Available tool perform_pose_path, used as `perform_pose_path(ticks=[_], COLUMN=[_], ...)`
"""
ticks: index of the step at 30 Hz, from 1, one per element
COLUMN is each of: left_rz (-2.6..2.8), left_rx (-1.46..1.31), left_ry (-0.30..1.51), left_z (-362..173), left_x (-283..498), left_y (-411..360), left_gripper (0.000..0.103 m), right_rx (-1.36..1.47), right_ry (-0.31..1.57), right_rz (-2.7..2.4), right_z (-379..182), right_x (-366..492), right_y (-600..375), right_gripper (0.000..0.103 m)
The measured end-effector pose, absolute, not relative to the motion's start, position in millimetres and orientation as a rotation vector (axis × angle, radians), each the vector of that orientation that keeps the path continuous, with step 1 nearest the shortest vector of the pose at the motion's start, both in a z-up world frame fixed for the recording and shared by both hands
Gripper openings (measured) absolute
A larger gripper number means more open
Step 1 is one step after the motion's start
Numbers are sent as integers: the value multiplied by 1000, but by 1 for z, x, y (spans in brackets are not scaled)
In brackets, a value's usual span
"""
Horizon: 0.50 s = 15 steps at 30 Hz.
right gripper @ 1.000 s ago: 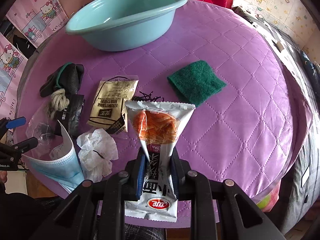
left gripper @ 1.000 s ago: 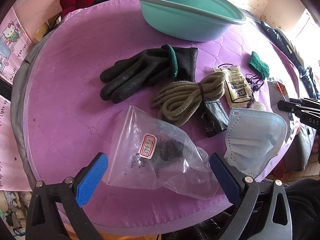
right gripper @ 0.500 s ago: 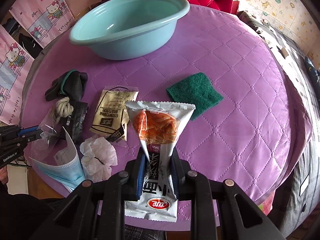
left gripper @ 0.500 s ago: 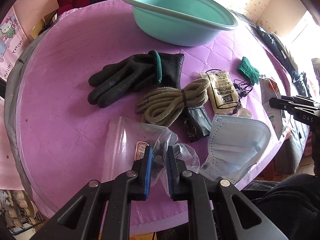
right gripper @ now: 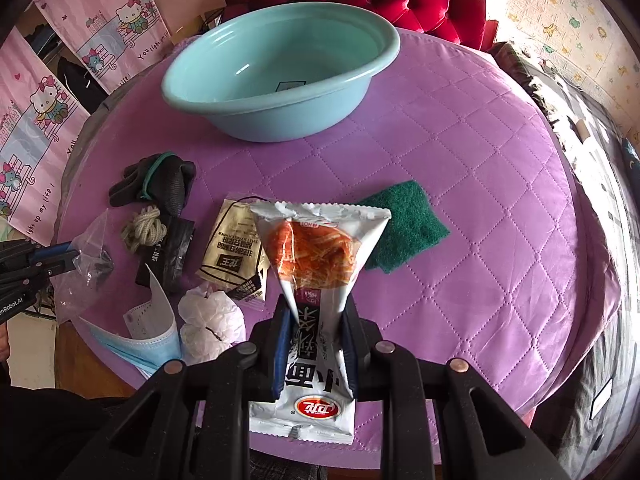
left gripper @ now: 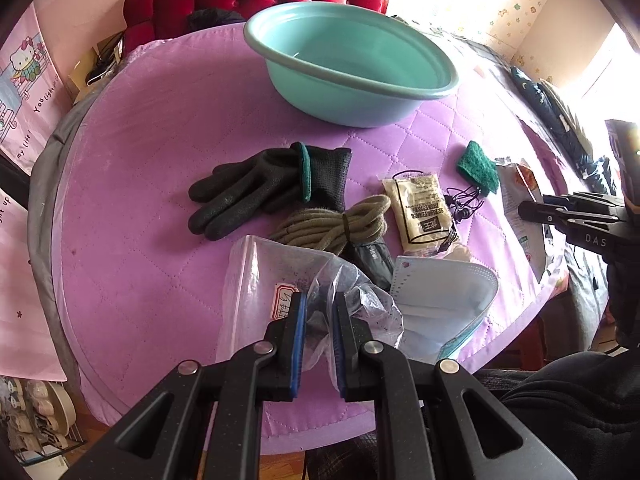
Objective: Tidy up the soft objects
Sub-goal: 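Carry the zip bag and snack packet over the teal basin with both tools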
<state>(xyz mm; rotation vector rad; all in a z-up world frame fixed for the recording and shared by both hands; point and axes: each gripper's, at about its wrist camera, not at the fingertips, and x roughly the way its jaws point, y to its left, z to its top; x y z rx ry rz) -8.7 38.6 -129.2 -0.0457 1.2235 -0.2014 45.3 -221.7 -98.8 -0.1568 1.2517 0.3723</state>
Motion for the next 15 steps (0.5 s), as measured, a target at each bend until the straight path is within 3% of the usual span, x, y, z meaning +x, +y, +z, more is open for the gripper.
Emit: perform_pose_path(ticks=[15], left_rz=[-262], left_rx=[-20], left_ry=[1091], left_z=[-71], left_x=[8], left_y=[17], left_gripper=[13], right_rx=[-155], right_ry=[1188], right_rz=[387], right_z=[-62], right_x=[59], right_y=[-218], right_gripper=[24])
